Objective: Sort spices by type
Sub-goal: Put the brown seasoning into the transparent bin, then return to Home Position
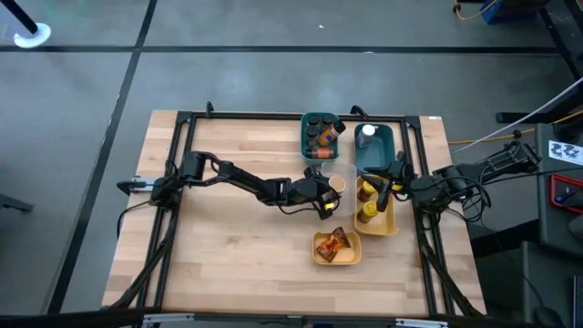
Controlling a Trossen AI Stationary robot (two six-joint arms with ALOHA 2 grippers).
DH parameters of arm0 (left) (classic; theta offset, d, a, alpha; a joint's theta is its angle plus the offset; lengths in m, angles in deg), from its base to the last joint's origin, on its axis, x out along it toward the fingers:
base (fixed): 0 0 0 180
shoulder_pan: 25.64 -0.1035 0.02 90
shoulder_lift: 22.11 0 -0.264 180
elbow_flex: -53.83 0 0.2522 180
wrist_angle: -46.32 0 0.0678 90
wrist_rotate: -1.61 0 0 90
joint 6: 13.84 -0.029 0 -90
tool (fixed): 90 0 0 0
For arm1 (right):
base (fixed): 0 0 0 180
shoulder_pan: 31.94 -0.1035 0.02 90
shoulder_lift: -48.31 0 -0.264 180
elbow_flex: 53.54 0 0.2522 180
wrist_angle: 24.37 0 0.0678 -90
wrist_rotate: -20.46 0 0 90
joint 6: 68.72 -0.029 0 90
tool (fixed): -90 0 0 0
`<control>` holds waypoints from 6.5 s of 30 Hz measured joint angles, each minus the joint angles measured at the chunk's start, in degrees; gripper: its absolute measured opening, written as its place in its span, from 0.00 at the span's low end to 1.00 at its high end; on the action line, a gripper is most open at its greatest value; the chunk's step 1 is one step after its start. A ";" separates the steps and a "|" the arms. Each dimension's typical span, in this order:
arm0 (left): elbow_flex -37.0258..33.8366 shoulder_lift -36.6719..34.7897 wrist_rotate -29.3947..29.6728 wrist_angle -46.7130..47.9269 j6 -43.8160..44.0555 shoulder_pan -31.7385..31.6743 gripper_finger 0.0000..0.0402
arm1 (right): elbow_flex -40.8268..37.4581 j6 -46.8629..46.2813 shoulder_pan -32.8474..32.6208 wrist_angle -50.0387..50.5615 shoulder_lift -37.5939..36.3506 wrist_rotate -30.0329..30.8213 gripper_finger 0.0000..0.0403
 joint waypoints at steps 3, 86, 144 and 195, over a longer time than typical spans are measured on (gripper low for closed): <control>0.02 0.00 0.01 0.76 0.00 -0.05 0.69 | 0.00 0.00 0.00 0.01 0.01 0.00 0.29; 0.07 0.00 -2.16 -5.14 0.50 -1.34 0.80 | -0.02 -0.02 0.00 0.06 0.03 0.00 0.29; -38.24 -64.60 -7.84 22.72 -2.19 -1.12 0.80 | -17.94 -1.84 0.00 2.30 -22.60 -5.44 0.29; -74.69 -126.29 -7.48 26.14 -1.37 3.40 0.80 | -29.97 2.82 -0.02 -10.86 -38.76 -11.58 0.29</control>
